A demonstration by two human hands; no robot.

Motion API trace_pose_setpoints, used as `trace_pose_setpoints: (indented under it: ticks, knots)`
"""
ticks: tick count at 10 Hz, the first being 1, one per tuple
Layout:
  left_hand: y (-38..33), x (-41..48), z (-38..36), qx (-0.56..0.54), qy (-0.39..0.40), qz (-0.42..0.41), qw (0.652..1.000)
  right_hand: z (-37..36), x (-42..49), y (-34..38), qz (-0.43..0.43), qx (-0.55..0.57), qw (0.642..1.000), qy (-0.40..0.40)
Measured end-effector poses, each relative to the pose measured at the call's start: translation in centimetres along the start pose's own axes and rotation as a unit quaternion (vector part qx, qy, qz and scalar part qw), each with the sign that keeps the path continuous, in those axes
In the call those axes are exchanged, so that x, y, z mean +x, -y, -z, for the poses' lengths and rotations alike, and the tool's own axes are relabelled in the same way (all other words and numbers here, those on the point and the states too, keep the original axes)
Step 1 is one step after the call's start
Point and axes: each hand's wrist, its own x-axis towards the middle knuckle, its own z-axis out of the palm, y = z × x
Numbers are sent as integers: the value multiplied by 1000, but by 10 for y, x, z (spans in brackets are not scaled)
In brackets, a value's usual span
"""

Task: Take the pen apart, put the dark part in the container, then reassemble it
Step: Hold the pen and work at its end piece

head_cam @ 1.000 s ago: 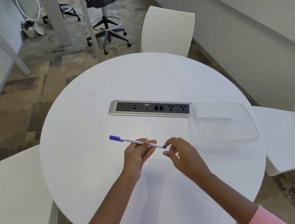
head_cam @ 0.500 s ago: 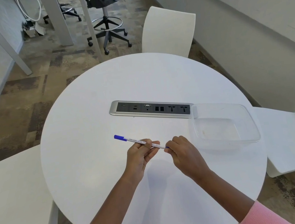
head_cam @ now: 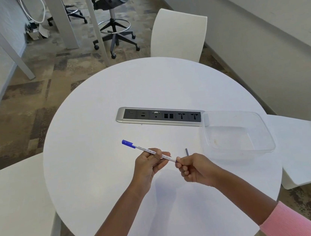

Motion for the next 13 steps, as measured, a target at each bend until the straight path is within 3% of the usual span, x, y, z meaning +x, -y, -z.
trace_pose_setpoints:
  ticks: [1,2,3,4,5,6,7,9,10,11,12,13]
  knots:
    - [1,0,1,2,-7,0,1000,-1,0,-2,-20,44,999,16]
    - [2,1,2,-16,-23,-1,1000,-9,0,-7,99,-151,981,-71]
    - [1,1,3,-39,-36,0,999,-11,3,-20,268,-393,863,-172]
    - [0,1,1,-39,-38,2,999,-7,7,-32,376,-536,712,-253]
    - [0,0,-1,-35,-36,4,999,-3,12,-31,444,-603,591,-300]
    - [1,-1,-3,-49,-34,7,998,-1,11,-26,472,-609,557,-309]
    - [1,-1,-5,-50,-29,8,998,-2,8,-24,452,-566,634,-271]
    - [-1,0,-5,-25,-10,-1,1000,-8,-4,-12,299,-403,843,-193]
    - [-2,0,-5,-19,-7,-1,1000,-7,-4,-7,239,-299,910,-162]
    - [-1,0,-5,-14,-4,-4,1000,-6,-3,-1,155,-190,962,-119]
    - [-1,-1,-4,-2,-2,-11,1000,-2,-3,3,-9,14,1000,-18]
    - [0,0,-4,4,-4,-11,1000,0,-4,3,-67,138,987,49]
